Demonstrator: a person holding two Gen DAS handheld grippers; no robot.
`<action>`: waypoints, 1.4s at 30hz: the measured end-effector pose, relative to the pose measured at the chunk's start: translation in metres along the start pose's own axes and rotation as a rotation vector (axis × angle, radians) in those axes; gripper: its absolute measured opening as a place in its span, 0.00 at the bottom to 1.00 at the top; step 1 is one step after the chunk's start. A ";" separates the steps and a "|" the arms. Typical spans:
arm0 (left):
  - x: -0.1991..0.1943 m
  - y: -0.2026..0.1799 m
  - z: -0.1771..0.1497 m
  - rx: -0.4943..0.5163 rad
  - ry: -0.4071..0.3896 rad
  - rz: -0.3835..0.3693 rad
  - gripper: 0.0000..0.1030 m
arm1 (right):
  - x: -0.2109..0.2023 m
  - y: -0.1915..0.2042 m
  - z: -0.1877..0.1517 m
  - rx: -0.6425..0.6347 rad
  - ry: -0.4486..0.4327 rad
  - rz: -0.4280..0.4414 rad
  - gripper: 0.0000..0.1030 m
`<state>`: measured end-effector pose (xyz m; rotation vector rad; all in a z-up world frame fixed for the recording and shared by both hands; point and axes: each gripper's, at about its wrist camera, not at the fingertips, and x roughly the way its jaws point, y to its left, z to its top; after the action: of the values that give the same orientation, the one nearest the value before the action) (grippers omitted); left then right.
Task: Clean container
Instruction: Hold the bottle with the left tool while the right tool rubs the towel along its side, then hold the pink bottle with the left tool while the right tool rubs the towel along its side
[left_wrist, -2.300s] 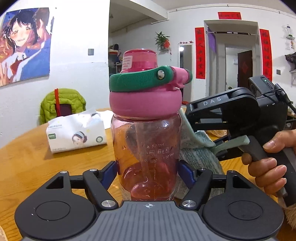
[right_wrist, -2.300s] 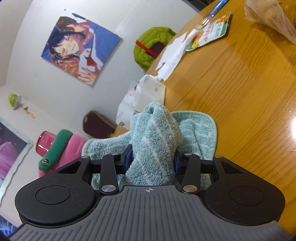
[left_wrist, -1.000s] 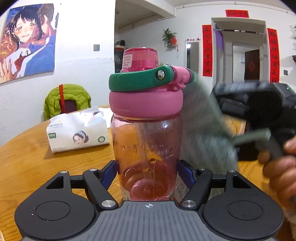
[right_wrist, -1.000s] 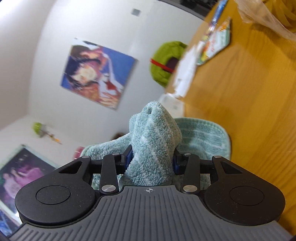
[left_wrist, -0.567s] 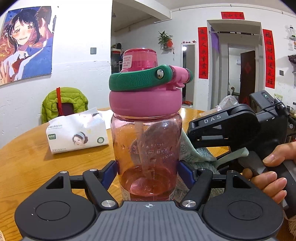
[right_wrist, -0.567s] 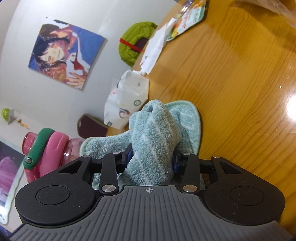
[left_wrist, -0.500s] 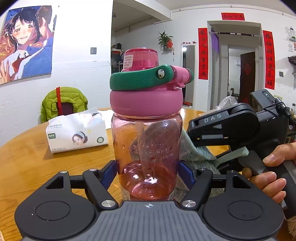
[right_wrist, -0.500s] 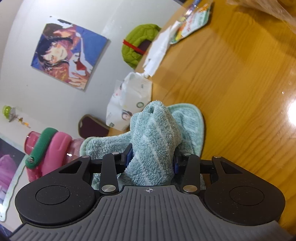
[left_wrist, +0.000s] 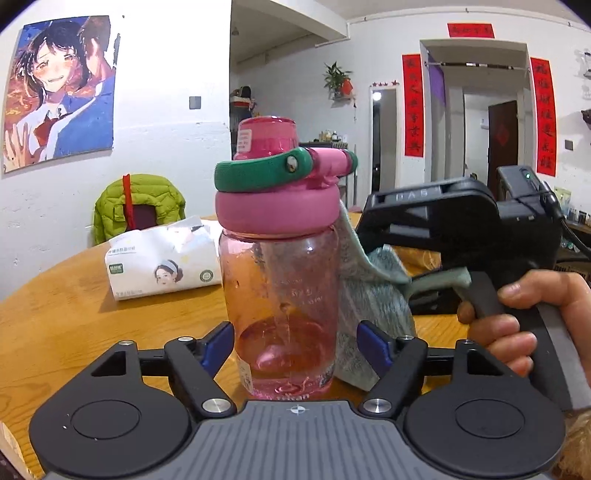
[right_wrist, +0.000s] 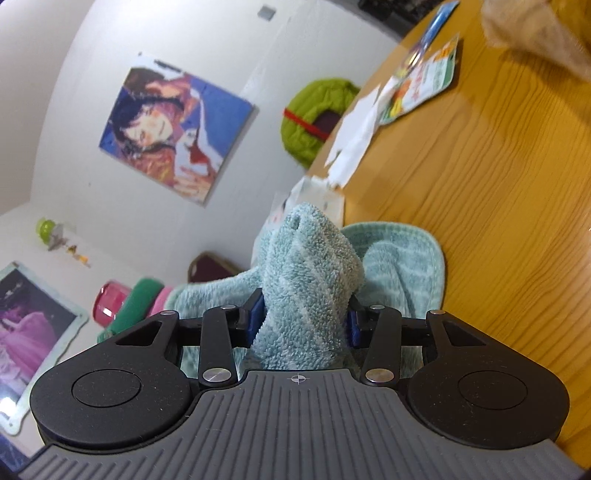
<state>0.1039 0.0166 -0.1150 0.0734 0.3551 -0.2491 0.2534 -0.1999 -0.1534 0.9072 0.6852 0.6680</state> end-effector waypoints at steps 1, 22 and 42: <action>0.001 0.002 0.000 -0.004 -0.007 -0.003 0.69 | 0.000 0.000 0.000 0.000 0.000 -0.002 0.46; 0.000 -0.004 0.004 -0.024 0.018 0.013 0.71 | 0.021 -0.007 -0.011 -0.010 -0.001 -0.019 0.47; 0.010 0.012 0.001 -0.016 -0.022 -0.016 0.66 | -0.010 0.000 -0.007 0.045 -0.062 0.169 0.47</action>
<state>0.1161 0.0256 -0.1172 0.0525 0.3354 -0.2625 0.2418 -0.2045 -0.1545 1.0315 0.5741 0.7736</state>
